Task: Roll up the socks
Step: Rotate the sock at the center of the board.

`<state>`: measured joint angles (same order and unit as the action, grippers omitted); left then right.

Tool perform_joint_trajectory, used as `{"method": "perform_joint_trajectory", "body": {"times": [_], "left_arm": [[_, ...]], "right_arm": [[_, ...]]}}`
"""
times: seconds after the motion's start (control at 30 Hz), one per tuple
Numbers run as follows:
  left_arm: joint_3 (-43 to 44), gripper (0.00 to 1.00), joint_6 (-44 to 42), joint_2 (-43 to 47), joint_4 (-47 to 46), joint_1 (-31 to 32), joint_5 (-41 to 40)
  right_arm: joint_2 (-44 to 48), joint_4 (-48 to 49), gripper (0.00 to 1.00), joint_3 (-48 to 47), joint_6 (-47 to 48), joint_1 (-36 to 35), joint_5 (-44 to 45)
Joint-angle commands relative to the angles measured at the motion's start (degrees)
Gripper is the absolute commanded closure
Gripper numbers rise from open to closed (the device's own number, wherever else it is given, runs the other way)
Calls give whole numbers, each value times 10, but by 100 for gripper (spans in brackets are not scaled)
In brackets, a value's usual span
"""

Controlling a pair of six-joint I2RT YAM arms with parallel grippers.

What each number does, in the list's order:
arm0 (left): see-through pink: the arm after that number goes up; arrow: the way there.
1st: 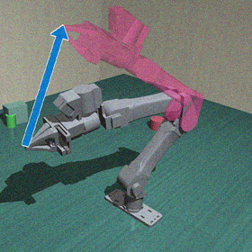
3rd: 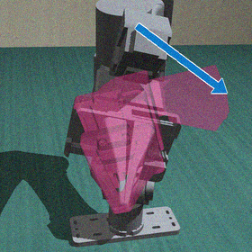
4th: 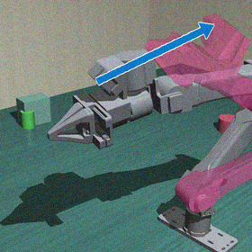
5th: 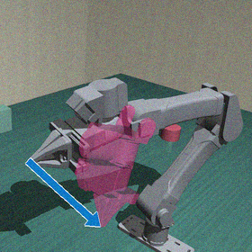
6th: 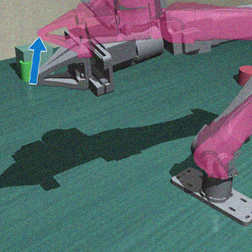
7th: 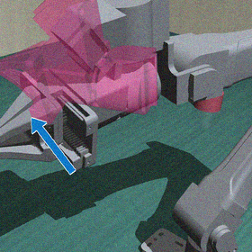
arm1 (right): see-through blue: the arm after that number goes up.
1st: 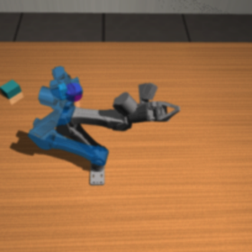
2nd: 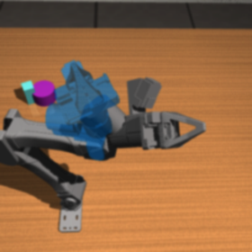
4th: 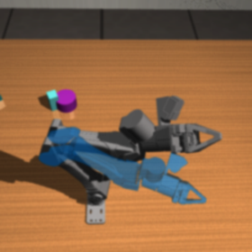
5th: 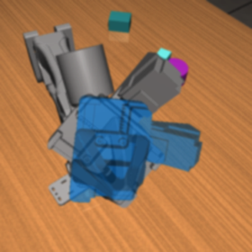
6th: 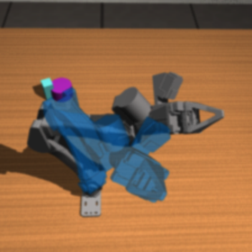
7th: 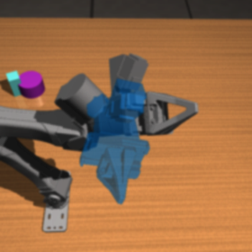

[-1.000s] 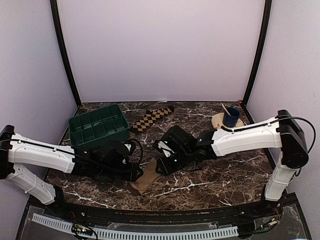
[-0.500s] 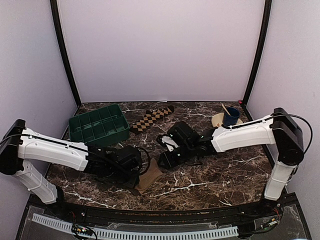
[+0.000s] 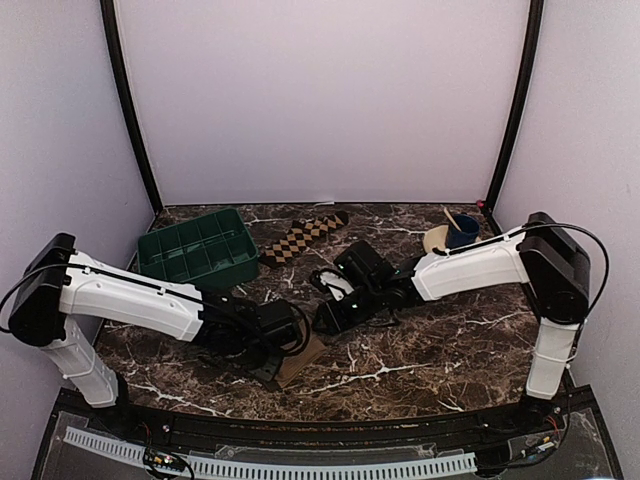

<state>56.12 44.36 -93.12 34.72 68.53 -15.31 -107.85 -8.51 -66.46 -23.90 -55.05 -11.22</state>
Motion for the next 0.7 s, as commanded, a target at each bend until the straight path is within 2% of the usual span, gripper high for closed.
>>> {"method": "perform_joint_trajectory", "body": {"times": [0.0, 0.37, 0.57, 0.67], "left_arm": [[23, 61, 11, -10, 42, 4, -25], [39, 56, 47, -40, 71, 2, -7], [28, 60, 65, -37, 72, 2, 23], [29, 65, 68, -36, 74, 2, 31]], "right_arm": [[-12, 28, 57, -12, 12, 3, -23], [-20, 26, 56, -11, 20, 4, -26], [-22, 26, 57, -8, 22, 4, -29], [-24, 28, 56, -8, 22, 4, -31]]}}
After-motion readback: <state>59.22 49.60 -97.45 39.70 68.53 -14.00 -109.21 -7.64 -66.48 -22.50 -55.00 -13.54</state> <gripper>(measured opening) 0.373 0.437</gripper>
